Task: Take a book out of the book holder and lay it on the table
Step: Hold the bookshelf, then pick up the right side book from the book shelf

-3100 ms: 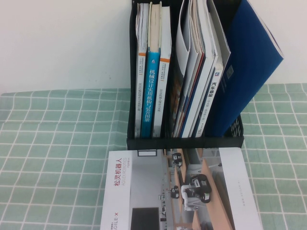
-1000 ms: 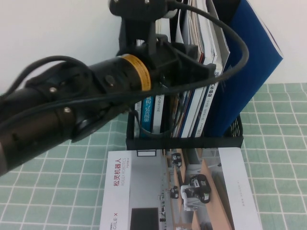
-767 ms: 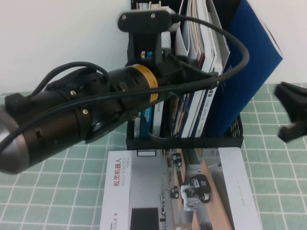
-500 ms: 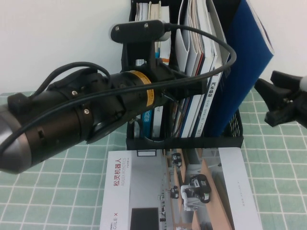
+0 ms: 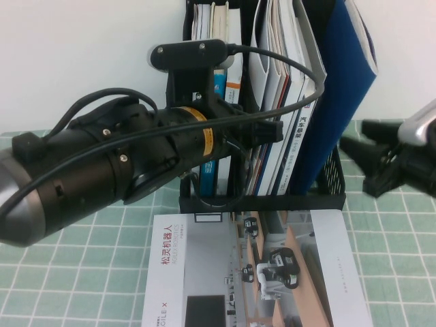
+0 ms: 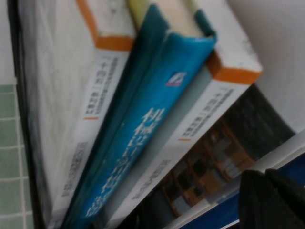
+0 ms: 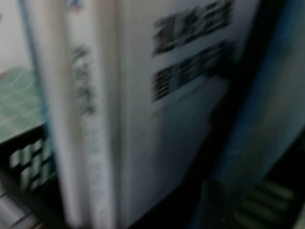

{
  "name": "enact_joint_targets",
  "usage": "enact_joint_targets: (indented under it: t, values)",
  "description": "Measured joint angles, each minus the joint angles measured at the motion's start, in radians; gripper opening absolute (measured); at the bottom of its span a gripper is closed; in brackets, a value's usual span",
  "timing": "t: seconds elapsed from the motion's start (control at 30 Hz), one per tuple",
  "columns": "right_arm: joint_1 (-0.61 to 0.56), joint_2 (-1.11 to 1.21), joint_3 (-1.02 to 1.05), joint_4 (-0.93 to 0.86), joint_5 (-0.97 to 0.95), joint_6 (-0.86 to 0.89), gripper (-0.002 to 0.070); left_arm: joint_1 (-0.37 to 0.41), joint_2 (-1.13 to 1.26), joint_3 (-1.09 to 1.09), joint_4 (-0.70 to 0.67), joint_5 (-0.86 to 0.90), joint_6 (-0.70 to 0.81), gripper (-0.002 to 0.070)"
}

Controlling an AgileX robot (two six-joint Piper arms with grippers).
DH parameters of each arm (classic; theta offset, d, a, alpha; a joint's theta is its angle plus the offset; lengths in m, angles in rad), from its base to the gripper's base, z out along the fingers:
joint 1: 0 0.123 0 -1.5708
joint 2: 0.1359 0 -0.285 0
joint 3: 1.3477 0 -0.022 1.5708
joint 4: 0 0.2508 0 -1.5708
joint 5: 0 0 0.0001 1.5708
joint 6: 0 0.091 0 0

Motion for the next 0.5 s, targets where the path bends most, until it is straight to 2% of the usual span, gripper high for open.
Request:
enact_joint_targets:
  t: [0.17,0.23,0.33,0.5]
  values:
    - [0.0,0.0,0.0,-0.223,0.029,0.093,0.0384,0.0,0.0,0.0,0.0,0.016,0.0,-0.0003]
    - [0.0,0.0,0.0,-0.244,0.031,0.104,0.0384,0.0,0.0,0.0,0.0,0.019,0.0,-0.0003]
    - [0.0,0.0,0.0,-0.179,0.027,0.11,0.0384,0.0,0.0,0.0,-0.002,0.019,0.0,-0.0003]
    - [0.0,0.0,0.0,0.054,-0.032,0.11,0.0384,0.0,0.0,-0.002,-0.014,0.019,-0.004,-0.0003]
